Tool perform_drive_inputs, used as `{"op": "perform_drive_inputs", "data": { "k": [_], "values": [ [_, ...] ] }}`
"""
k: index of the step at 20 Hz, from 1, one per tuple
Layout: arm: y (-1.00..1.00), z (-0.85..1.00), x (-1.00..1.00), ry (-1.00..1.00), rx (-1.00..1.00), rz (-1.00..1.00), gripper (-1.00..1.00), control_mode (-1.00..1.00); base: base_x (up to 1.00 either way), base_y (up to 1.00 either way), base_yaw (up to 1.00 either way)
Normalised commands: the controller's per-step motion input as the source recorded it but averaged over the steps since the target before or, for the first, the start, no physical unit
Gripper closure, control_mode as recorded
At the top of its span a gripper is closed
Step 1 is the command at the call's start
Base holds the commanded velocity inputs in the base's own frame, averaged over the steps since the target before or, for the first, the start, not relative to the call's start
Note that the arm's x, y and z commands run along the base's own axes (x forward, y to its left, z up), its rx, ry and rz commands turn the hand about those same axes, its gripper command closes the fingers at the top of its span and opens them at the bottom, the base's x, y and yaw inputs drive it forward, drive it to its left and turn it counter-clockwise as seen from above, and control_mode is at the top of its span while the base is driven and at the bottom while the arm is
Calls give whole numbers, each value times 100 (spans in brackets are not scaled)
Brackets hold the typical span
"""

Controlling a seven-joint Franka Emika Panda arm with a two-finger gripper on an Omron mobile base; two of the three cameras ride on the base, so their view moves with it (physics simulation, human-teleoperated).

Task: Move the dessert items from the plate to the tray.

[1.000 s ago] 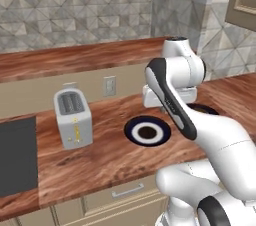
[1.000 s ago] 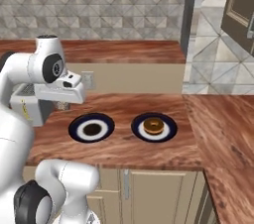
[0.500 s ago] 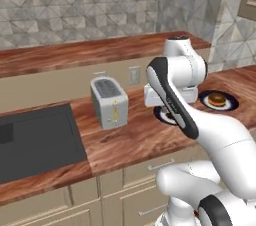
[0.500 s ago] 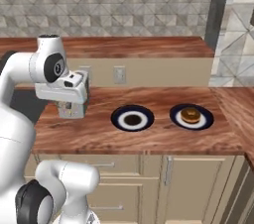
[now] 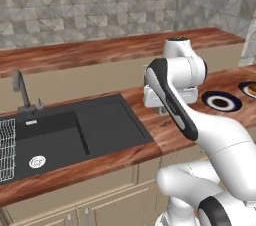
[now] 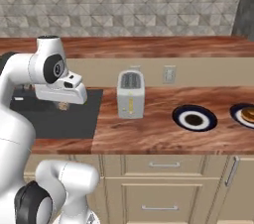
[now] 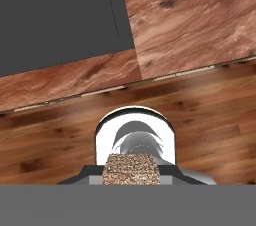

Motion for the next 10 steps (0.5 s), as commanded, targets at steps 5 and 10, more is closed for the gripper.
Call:
{"op": "perform_drive_inputs", "data": {
  "k": [5, 10],
  "values": [
    [0, 0, 0, 0, 0, 0, 100, 100, 0, 100, 0],
    [0, 0, 0, 0, 0, 0, 100, 100, -1, 100, 17]
  ]
}}
